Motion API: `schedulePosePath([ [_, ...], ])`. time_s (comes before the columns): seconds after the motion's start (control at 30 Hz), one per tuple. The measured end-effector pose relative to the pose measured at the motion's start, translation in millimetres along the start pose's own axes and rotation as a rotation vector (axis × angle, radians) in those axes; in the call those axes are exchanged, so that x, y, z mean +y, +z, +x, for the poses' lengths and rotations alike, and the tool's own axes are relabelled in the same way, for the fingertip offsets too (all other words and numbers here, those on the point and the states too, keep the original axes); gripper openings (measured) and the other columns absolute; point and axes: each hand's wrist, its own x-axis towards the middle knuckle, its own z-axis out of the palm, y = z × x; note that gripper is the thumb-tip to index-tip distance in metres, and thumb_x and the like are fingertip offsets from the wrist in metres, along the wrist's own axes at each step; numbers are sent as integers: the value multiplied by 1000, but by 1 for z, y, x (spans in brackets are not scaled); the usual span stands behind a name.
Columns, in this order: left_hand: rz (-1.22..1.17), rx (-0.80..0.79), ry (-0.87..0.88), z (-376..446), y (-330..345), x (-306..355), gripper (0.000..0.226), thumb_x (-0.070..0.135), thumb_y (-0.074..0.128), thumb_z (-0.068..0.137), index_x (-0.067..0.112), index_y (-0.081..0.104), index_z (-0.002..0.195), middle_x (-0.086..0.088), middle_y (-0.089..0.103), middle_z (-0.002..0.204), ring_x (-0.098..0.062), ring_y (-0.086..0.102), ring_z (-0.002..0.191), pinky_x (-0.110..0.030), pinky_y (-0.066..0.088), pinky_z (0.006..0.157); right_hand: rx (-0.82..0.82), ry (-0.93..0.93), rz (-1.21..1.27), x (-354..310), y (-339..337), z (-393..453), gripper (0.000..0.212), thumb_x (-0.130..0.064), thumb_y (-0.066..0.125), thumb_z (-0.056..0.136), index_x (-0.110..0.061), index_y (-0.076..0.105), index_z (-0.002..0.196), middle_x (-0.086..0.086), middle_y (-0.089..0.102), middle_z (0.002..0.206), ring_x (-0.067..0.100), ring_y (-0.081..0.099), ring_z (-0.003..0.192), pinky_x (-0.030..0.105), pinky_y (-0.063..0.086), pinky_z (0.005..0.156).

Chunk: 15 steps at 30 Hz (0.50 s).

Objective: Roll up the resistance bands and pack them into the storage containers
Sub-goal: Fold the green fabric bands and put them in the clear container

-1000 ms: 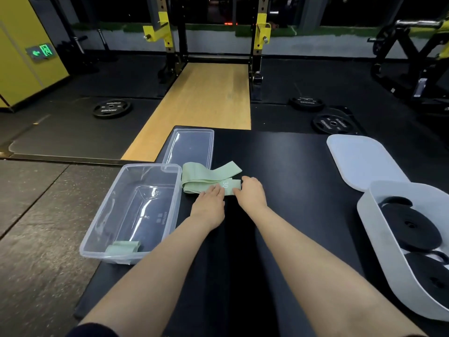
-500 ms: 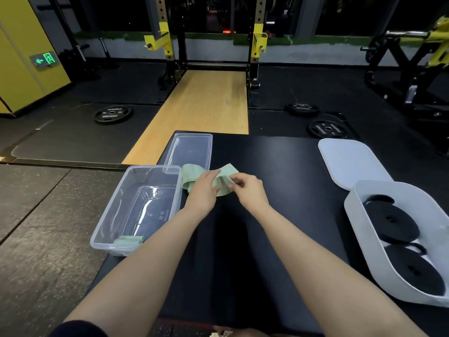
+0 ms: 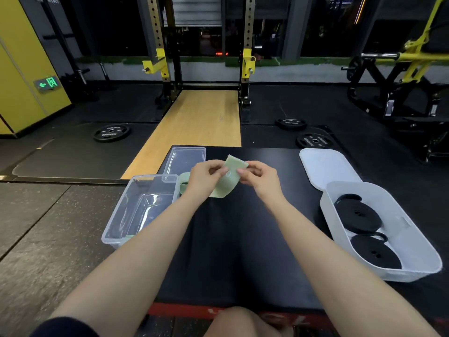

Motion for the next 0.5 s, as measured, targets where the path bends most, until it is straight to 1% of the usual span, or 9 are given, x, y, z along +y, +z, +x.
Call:
schedulePosePath([
  [0.03, -37, 26, -7, -2, 1, 7, 15, 15, 60, 90, 12, 70, 102, 6, 64, 89, -9, 56, 83, -10, 41, 71, -4, 7, 31, -4, 0, -5, 14, -10, 67, 86, -10, 67, 100, 10, 72, 90, 19, 69, 83, 29, 57, 80],
  [0.07, -82, 41, -18, -5, 3, 14, 15, 15, 61, 90, 11, 69, 101, 5, 64, 90, -9, 56, 84, -11, 42, 73, -7, 8, 50, -7, -1, -10, 12, -9, 67, 86, -10, 67, 98, 11, 72, 90, 20, 69, 83, 28, 58, 78],
  [0.17, -197, 41, -48, -13, 6, 31, 12, 13, 61, 90, 11, 68, 99, 2, 65, 90, -13, 58, 87, -27, 47, 85, 12, 4, 102, -14, -2, -22, 8, -10, 66, 87, -10, 69, 94, 9, 73, 90, 21, 71, 83, 28, 58, 74],
  [0.27, -279, 23, -59, -23, 9, 42, 12, 12, 60, 90, 9, 68, 99, 3, 66, 87, -14, 60, 87, -33, 51, 86, 60, 8, 116, -19, -7, -31, 13, -12, 65, 88, -7, 71, 99, 11, 74, 92, 24, 71, 85, 34, 58, 75],
  [0.3, -306, 11, -66, -26, 10, 45, 14, 12, 59, 91, 8, 67, 102, 3, 66, 87, -15, 61, 87, -33, 52, 85, 69, 8, 112, -22, -9, -34, 15, -12, 64, 89, -5, 70, 101, 11, 73, 93, 24, 71, 84, 33, 58, 73],
  [0.37, -357, -28, -90, -33, 10, 51, 22, 13, 55, 94, 5, 65, 112, 1, 66, 94, -14, 62, 88, -28, 54, 79, 71, 4, 106, -28, -14, -40, 17, -11, 63, 90, -4, 70, 103, 10, 73, 92, 22, 72, 81, 29, 57, 66],
  [0.43, -394, -112, -98, -39, 10, 54, 27, 16, 49, 97, 7, 61, 120, -1, 65, 102, -9, 63, 87, -20, 56, 69, 67, 0, 97, -33, -20, -45, 18, -11, 62, 90, -3, 69, 105, 9, 73, 89, 18, 72, 76, 26, 55, 61],
  [0.5, -394, -191, -88, -46, 9, 56, 28, 15, 45, 99, 10, 59, 123, 2, 65, 105, -1, 62, 87, -14, 54, 62, 60, 8, 88, -37, -26, -49, 19, -10, 61, 91, -2, 69, 106, 7, 73, 86, 14, 71, 71, 24, 54, 58],
])
